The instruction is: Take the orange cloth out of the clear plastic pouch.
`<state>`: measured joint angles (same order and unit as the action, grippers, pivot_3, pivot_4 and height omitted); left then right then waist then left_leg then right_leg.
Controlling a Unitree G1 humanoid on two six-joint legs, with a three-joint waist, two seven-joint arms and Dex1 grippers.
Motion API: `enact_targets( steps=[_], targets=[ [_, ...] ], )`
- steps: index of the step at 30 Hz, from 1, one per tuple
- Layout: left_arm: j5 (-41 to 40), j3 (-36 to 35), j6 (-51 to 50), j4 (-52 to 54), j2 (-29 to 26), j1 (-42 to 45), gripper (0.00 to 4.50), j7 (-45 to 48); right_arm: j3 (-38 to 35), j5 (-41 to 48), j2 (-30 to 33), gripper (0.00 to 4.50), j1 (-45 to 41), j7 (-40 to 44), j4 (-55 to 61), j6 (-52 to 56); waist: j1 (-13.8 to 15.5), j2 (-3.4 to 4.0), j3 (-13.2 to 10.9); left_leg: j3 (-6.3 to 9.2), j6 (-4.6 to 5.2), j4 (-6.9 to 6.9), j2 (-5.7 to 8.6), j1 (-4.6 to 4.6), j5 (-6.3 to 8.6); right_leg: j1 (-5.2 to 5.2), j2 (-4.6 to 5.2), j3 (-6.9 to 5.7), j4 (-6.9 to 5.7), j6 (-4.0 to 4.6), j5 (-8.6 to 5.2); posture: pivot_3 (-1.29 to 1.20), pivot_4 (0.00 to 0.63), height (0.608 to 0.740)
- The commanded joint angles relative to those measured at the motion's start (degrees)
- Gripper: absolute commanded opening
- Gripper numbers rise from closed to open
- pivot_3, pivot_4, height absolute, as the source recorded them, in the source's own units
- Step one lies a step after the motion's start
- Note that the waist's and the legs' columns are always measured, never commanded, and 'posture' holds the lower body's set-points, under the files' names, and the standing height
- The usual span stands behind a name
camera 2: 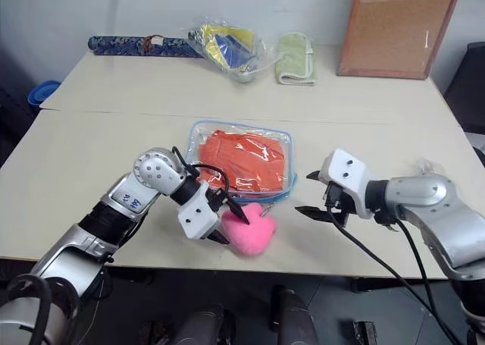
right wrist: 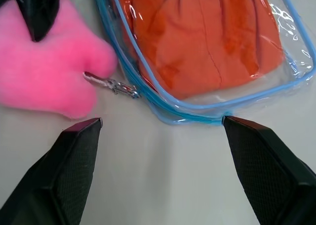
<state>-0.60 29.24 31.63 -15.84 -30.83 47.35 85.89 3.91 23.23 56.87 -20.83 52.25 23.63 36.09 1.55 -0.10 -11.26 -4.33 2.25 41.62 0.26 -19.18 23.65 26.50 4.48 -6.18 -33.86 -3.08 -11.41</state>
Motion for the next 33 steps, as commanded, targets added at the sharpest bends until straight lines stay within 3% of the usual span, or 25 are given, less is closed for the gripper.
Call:
enact_targets(
  steps=[1, 7, 10, 15, 18, 28, 33],
  targets=[
    [0.88, 0.56, 1.55, -2.27, 1.66, 1.24, 2.51, -0.4, 3.15, -5.24, -1.53, 4.05, -3.25, 0.43, -2.8, -4.82, -0.03, 0.0, 0.0, 0.0, 0.02, 0.0, 0.01, 0.0, 0.0, -0.01, -0.02, -0.01, -0.01, 0.0, 0.0, 0.0, 0.15, 0.74],
    [0.7, -0.37, 1.48, -2.61, 1.74, 1.54, 0.68, -1.03, 8.36, -11.78, -5.27, 4.05, -8.93, 2.26, -10.55, -11.24, -0.13, 0.0, 0.0, 0.01, 0.05, 0.02, 0.01, -0.01, -0.01, -0.01, -0.04, -0.02, -0.01, -0.02, 0.01, 0.0, 0.15, 0.74],
    [0.73, -0.83, 0.65, -1.61, 0.94, 1.2, 0.01, -1.48, 10.97, -15.41, -7.54, 4.05, -12.03, 3.39, -15.63, -15.4, -0.16, 0.0, 0.0, 0.01, 0.06, 0.02, 0.01, -0.02, -0.02, -0.01, -0.04, -0.03, -0.02, -0.02, 0.01, 0.0, 0.15, 0.74],
    [2.03, -1.22, -0.94, -0.07, 0.22, 0.71, 0.01, -3.94, 13.32, -19.0, -10.93, 4.05, -15.5, 5.67, -22.0, -21.23, -0.19, 0.0, 0.0, 0.03, 0.07, 0.02, 0.0, -0.03, -0.02, 0.0, -0.04, -0.07, -0.02, -0.02, 0.01, 0.0, 0.15, 0.74],
    [2.07, -0.98, -1.44, 0.68, -0.14, 0.58, 0.0, -4.31, 14.53, -21.65, -11.48, 3.52, -16.48, 7.38, -24.84, -25.94, -0.17, 0.0, 0.0, 0.04, 0.07, 0.03, 0.0, -0.04, -0.02, 0.0, -0.03, -0.09, -0.02, -0.02, 0.01, 0.0, 0.15, 0.74],
    [2.24, -1.44, -3.65, 2.81, -1.68, -1.04, 0.0, -5.87, 13.26, -23.81, -12.06, 0.01, -16.94, 10.76, -28.61, -32.96, -0.25, 0.01, 0.0, 0.04, 0.07, 0.03, -0.01, -0.03, -0.03, 0.0, -0.02, -0.09, -0.03, -0.02, 0.01, 0.0, 0.15, 0.74],
    [0.14, -4.37, -9.18, 4.47, -4.45, -3.01, 0.0, -7.16, 12.92, -26.1, -10.4, 0.01, -16.3, 11.21, -30.17, -40.57, -0.34, 0.01, 0.0, 0.04, 0.07, 0.03, -0.01, -0.03, -0.03, 0.0, -0.02, -0.09, -0.03, -0.02, 0.01, 0.0, 0.15, 0.74]
  ],
)
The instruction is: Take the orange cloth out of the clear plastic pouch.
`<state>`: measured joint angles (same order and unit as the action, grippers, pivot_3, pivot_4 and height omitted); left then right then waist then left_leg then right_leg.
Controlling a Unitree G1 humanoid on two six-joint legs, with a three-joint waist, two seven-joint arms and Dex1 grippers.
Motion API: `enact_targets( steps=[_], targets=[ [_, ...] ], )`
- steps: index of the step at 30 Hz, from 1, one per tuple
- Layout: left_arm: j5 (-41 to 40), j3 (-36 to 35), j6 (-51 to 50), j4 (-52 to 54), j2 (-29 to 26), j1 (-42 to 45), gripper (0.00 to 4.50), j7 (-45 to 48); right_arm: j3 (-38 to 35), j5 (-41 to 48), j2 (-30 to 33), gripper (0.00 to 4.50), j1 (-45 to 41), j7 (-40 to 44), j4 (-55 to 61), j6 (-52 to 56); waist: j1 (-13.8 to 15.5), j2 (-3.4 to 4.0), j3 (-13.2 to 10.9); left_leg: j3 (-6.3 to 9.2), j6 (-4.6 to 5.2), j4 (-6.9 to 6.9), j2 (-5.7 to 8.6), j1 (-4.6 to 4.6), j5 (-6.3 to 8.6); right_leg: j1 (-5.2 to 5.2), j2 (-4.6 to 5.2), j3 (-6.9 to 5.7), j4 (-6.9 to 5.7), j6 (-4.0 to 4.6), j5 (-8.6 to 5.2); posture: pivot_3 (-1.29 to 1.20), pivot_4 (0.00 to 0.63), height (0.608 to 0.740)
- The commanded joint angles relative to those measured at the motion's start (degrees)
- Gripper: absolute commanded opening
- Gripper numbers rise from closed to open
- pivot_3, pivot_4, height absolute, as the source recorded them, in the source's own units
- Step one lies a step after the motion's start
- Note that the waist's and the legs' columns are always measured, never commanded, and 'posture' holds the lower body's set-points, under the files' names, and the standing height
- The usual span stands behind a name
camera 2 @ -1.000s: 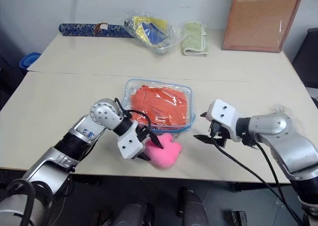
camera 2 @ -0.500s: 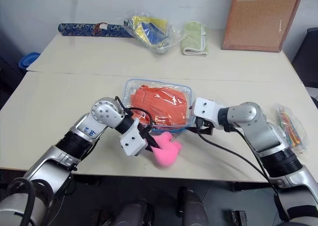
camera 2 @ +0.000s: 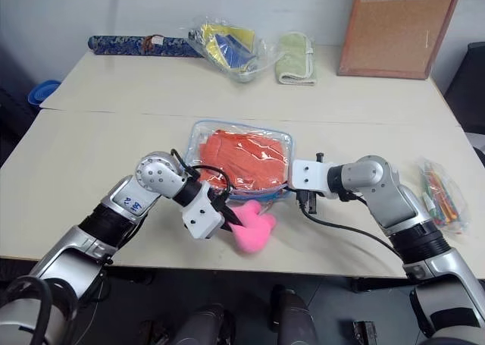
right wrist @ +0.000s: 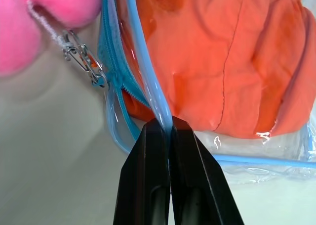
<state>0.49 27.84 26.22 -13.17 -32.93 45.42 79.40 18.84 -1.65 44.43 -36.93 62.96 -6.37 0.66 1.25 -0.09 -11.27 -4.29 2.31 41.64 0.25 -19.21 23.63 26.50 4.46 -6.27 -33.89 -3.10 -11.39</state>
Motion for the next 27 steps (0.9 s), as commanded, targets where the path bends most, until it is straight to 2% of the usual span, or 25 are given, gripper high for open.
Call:
enact_targets(
  steps=[1, 3, 8, 13, 20, 23, 27],
  targets=[
    [-2.2, -4.31, -6.28, 2.56, -3.35, -1.68, 0.0, -0.71, -2.14, -1.79, 2.75, 0.01, -0.11, 0.64, -0.72, -7.89, -0.05, 0.01, -0.01, 0.0, 0.0, 0.0, -0.01, 0.0, 0.0, 0.0, 0.0, 0.0, 0.0, 0.0, 0.0, 0.0, 0.15, 0.74],
    [-3.92, -6.17, -10.06, 4.13, -4.74, -2.78, 0.0, -0.88, -2.51, -2.23, 3.59, 0.01, 0.18, 0.7, -1.6, -11.96, -0.09, 0.02, -0.01, 0.0, 0.0, 0.0, -0.02, -0.01, 0.0, 0.02, 0.0, 0.0, 0.0, 0.0, 0.0, 0.0, 0.15, 0.74],
    [-11.59, -14.1, -27.1, 9.03, -10.01, -5.92, 0.0, -1.72, -4.57, -1.79, 6.7, 0.01, 1.8, 1.04, -4.39, -22.02, 0.04, 0.02, -0.02, 0.03, -0.01, 0.0, -0.02, -0.02, 0.0, 0.01, 0.03, -0.01, 0.01, 0.0, 0.0, 0.0, 0.15, 0.74],
    [-17.12, -22.96, -39.76, 7.85, -17.51, -8.28, 0.0, -2.09, -7.03, -1.23, 9.83, 0.01, 3.76, 0.41, -7.27, -29.51, -0.2, 0.05, -0.03, 0.04, -0.02, 0.0, -0.04, -0.01, 0.0, 0.01, 0.08, -0.01, 0.02, 0.01, -0.01, 0.0, 0.15, 0.74],
    [-17.52, -29.48, -44.35, -1.92, -25.24, -7.55, 0.0, -1.58, -9.68, 1.13, 13.48, 0.01, 8.91, 1.61, -7.16, -36.07, -0.27, 0.07, -0.05, 0.06, -0.08, -0.02, -0.06, -0.01, -0.01, 0.01, 0.07, -0.04, 0.02, 0.04, -0.03, 0.0, 0.15, 0.74],
    [-18.36, -29.46, -44.65, 0.05, -26.23, -9.21, 0.0, -0.17, -10.3, 2.13, 13.19, 0.01, 9.72, 1.03, -6.72, -35.7, -0.48, 0.08, -0.05, 0.03, -0.09, -0.02, -0.05, -0.01, 0.0, 0.0, 0.06, -0.04, 0.03, 0.05, -0.03, 0.0, 0.15, 0.74],
    [-19.54, -28.37, -46.2, 6.39, -24.25, -13.11, 0.0, -0.68, -9.92, 2.06, 11.55, 0.01, 10.11, 0.13, -4.85, -33.81, -0.59, 0.09, -0.05, 0.03, -0.12, -0.02, -0.08, 0.02, 0.01, 0.0, 0.15, 0.03, 0.01, 0.05, -0.04, 0.0, 0.15, 0.74]
  ],
)
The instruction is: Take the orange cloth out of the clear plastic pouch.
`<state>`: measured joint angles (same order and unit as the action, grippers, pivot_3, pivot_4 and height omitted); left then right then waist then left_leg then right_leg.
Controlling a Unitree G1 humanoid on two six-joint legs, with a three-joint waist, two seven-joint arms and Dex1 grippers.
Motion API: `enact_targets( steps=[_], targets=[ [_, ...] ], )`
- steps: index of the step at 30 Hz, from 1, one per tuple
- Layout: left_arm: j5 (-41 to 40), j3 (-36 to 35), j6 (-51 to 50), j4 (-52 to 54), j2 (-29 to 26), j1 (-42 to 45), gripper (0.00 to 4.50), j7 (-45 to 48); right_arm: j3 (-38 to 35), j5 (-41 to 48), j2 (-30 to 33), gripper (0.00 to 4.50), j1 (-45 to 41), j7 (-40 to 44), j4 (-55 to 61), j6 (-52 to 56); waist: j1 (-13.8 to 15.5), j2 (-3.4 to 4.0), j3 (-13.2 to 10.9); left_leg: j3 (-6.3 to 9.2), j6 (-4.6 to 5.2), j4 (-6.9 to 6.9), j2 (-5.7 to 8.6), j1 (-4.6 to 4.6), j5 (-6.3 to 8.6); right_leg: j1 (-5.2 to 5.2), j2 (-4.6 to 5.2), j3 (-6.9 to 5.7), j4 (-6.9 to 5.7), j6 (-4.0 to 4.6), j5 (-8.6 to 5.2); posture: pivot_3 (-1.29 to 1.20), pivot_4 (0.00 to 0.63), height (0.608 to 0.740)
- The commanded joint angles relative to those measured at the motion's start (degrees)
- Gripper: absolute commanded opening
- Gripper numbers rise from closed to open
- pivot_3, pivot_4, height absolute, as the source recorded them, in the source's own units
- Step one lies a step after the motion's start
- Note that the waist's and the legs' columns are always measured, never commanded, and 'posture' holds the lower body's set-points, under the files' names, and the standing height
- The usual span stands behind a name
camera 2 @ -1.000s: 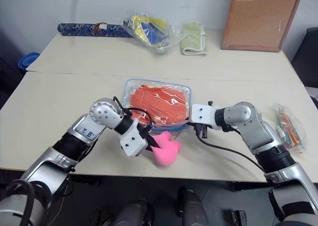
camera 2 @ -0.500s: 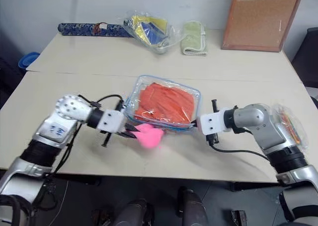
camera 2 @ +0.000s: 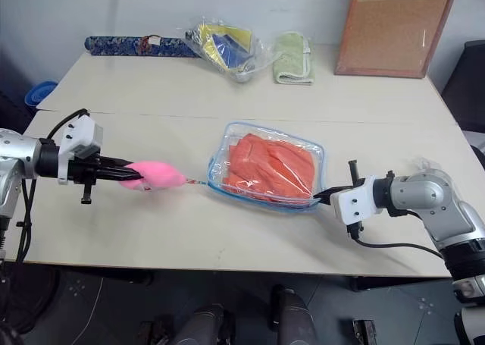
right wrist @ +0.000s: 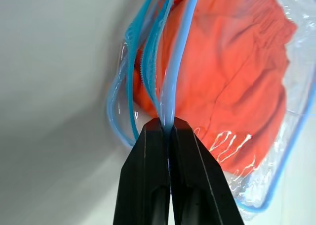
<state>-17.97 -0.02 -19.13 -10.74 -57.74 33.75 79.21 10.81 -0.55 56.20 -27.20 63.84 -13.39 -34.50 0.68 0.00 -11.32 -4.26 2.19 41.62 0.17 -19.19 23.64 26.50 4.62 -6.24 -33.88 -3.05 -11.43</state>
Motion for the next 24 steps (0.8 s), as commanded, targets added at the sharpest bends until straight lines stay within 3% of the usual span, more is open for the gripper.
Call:
enact_targets(
  steps=[1, 3, 4, 10, 17, 21, 24],
  targets=[
    [-1.02, -0.34, -1.1, 4.48, 1.2, -1.92, 0.0, -0.95, -1.84, 1.33, -0.46, 0.01, 0.55, -0.73, 2.89, 2.45, 0.0, 0.0, 0.0, 0.0, -0.03, 0.0, -0.02, 0.01, 0.02, 0.0, 0.0, 0.0, 0.0, 0.01, -0.01, 0.0, 0.15, 0.74],
    [-0.72, -0.16, -2.05, 4.64, 2.36, -2.32, 0.0, -2.16, -2.16, 2.13, -0.71, 0.01, 1.05, -0.78, 4.3, 4.89, -0.01, 0.01, 0.0, 0.0, -0.06, 0.0, -0.04, 0.0, 0.0, 0.01, -0.02, -0.01, -0.01, 0.02, -0.01, 0.0, 0.15, 0.74],
    [-0.73, -0.25, -2.52, 4.52, 2.84, -2.45, 0.0, -2.62, -2.57, 2.75, -0.73, 0.23, 1.38, -0.8, 4.94, 6.44, -0.01, 0.0, 0.0, 0.0, -0.07, 0.0, -0.04, 0.0, 0.0, 0.01, -0.02, 0.0, -0.01, 0.02, -0.01, 0.0, 0.15, 0.74],
    [0.39, -1.42, -1.76, 2.61, 4.59, -3.7, 1.81, -6.09, -6.24, 7.09, 0.85, 2.03, 6.26, -0.54, 11.56, 14.81, 0.06, 0.0, 0.0, 0.0, -0.08, 0.0, -0.04, 0.0, -0.01, 0.01, -0.02, -0.01, -0.02, 0.03, -0.01, 0.0, 0.15, 0.74],
    [-1.23, -5.94, -3.7, -3.39, 0.98, -8.77, 3.84, -4.87, -17.21, 18.26, 0.23, 4.36, 16.28, -5.44, 29.29, 35.12, -0.03, 0.02, -0.01, 0.0, -0.15, 0.0, -0.1, 0.03, 0.03, 0.01, -0.02, 0.0, -0.04, 0.06, -0.02, 0.0, 0.15, 0.74],
    [-1.27, -6.92, -5.51, -11.26, 0.4, -0.99, 3.85, -5.73, -20.76, 24.24, -1.43, 4.44, 18.76, -9.71, 38.02, 45.86, 0.42, 0.0, 0.0, 0.02, -0.2, 0.0, -0.15, 0.04, 0.06, 0.03, -0.05, -0.02, -0.08, 0.12, -0.05, 0.0, 0.15, 0.74],
    [-0.97, -4.73, -6.28, -11.78, 3.91, 11.86, 3.85, -7.42, -21.93, 27.35, -2.77, 4.44, 18.52, -13.01, 42.11, 52.11, 1.55, -0.06, 0.02, 0.17, -0.17, 0.05, -0.02, -0.04, 0.03, 0.01, -0.1, -0.15, -0.12, 0.13, -0.04, 0.0, 0.15, 0.74]
  ],
)
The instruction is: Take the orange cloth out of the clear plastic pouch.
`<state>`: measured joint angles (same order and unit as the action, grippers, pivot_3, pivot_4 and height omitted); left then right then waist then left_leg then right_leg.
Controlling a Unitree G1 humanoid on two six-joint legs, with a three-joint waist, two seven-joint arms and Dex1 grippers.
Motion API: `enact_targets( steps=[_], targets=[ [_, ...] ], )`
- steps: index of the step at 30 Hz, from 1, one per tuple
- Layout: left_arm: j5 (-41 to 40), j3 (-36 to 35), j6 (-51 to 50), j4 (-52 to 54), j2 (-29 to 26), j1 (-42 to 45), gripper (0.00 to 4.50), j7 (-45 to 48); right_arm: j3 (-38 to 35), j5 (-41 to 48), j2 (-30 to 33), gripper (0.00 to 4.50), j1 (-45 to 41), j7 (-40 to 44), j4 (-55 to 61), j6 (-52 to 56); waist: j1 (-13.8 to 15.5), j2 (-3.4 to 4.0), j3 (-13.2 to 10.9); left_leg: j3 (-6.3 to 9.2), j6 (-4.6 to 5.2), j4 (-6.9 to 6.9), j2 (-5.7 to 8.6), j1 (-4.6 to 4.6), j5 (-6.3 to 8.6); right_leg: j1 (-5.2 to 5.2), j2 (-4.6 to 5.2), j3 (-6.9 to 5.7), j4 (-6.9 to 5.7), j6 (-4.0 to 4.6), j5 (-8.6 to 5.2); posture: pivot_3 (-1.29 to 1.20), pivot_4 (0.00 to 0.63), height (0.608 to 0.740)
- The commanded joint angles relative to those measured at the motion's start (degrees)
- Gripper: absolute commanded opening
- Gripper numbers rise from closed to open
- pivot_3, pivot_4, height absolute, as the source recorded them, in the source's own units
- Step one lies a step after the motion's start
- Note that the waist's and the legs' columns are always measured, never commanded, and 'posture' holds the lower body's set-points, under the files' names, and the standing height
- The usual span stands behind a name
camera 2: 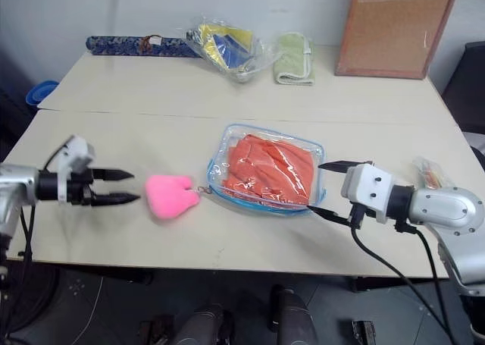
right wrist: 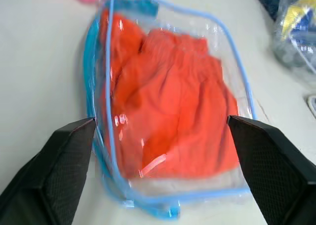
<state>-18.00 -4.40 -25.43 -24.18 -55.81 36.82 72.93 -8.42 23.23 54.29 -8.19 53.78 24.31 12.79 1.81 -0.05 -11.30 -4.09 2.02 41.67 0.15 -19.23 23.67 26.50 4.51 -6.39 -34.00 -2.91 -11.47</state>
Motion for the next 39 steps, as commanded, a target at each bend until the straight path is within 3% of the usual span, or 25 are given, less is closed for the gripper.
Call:
enact_targets(
  steps=[1, 4, 8, 16, 23, 36, 39],
  targets=[
    [-0.9, 0.36, 0.11, 2.17, 3.34, 11.84, 3.85, -1.37, -2.89, 4.19, -1.14, 4.44, -0.62, -3.64, 5.29, 6.3, 0.84, -0.03, 0.02, 0.05, 0.04, 0.02, 0.07, -0.03, -0.02, -0.02, -0.02, -0.07, 0.01, -0.02, 0.01, 0.0, 0.15, 0.74],
    [-0.49, 4.29, 3.26, 10.68, 8.4, 15.98, 3.85, -0.13, -2.47, 4.67, -1.49, 4.44, -0.6, -4.55, 7.29, 8.86, 1.02, -0.03, 0.03, -0.05, 0.2, 0.03, 0.22, -0.02, 0.01, -0.06, 0.02, 0.02, 0.09, -0.13, 0.07, 0.0, 0.15, 0.74],
    [6.89, 13.56, 19.77, 21.52, 10.62, 10.93, 3.85, 4.27, -2.12, 7.82, -1.87, 4.44, 0.96, -5.01, 11.5, 12.89, 0.23, -0.03, 0.03, -0.31, 0.23, -0.01, 0.19, 0.01, 0.04, -0.02, 0.0, 0.05, 0.18, -0.17, 0.1, 0.0, 0.15, 0.74],
    [20.29, 20.06, 47.31, 10.67, 12.06, 9.0, 3.85, 0.47, -3.55, 8.9, -2.61, 4.44, 3.38, -7.64, 15.22, 16.23, -0.48, -0.03, 0.02, -0.5, -0.1, -0.04, -0.13, 0.27, -0.09, -0.02, -0.1, 0.28, 0.11, 0.15, 0.13, 0.0, 0.15, 0.74],
    [25.13, 20.58, 53.9, 3.78, 16.82, 9.39, 3.85, -7.33, -3.93, 8.81, -3.79, 4.44, 4.28, -9.84, 16.74, 17.34, -0.11, -0.03, 0.02, -0.37, 0.19, -0.05, 0.02, 0.03, -0.03, 0.04, -0.08, 0.13, 0.15, 0.01, 0.2, 0.0, 0.15, 0.74],
    [25.38, 20.58, 51.71, 2.97, 19.2, 8.62, 3.85, -10.12, -2.89, 7.72, -4.02, 4.44, 4.34, -10.76, 16.18, 16.82, -0.29, -0.03, 0.02, -0.39, 0.28, -0.05, 0.03, 0.05, 0.0, 0.02, -0.07, 0.16, 0.18, -0.07, 0.23, 0.0, 0.15, 0.74],
    [26.0, 20.65, 51.92, 2.29, 19.52, 8.81, 3.23, -11.16, -2.69, 7.64, -3.79, 4.5, 4.08, -10.47, 16.27, 16.74, -0.26, -0.03, 0.02, -0.39, 0.28, -0.05, 0.03, 0.05, 0.0, 0.02, -0.07, 0.16, 0.19, -0.07, 0.23, 0.0, 0.15, 0.74]
  ],
)
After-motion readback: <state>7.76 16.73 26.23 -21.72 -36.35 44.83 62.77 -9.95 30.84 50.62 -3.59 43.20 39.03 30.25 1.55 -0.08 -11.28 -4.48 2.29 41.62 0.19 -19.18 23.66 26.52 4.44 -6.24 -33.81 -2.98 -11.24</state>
